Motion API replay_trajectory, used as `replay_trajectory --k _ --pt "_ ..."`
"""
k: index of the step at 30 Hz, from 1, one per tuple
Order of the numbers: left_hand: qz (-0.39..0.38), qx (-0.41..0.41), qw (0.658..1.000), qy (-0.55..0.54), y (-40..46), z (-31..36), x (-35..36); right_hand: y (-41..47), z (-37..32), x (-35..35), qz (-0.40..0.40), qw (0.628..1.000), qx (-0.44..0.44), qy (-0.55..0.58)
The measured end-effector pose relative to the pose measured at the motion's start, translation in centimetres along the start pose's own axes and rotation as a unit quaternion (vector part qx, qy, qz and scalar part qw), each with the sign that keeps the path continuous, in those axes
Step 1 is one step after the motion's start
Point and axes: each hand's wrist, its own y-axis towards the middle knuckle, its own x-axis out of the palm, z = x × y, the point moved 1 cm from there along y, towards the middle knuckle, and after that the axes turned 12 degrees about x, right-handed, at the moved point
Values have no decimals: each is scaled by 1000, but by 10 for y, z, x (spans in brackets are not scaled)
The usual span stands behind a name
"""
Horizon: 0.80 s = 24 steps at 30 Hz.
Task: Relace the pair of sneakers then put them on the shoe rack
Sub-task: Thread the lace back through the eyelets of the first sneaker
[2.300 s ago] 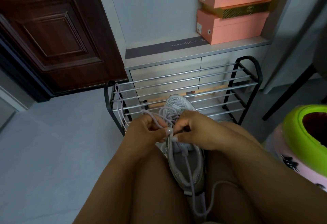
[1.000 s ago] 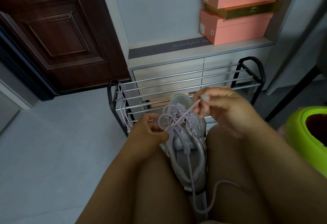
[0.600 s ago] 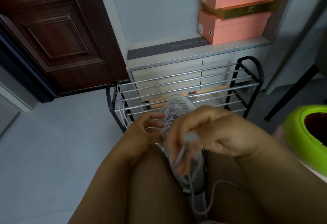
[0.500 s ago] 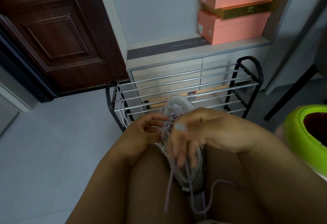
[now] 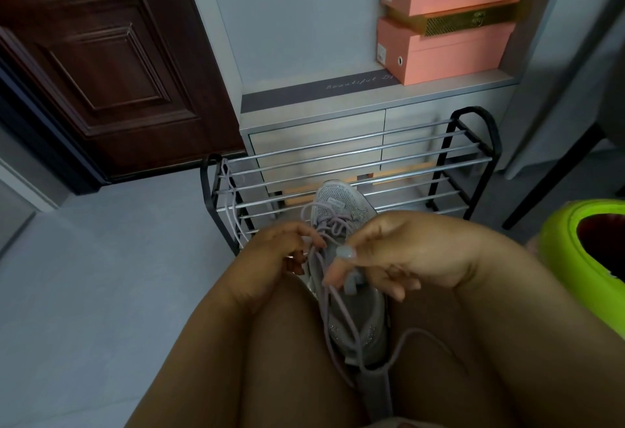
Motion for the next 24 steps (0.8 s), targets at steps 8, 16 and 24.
replay_trajectory --k 8,16,24 --pt "6 18 1000 12 0 3 3 17 13 2 -41 998 -29 31" --pt "20 15 1000 9 -3 5 4 23 8 18 10 984 61 -168" --pt "69 22 997 40 -8 14 6 13 7 -8 145 954 -97 242"
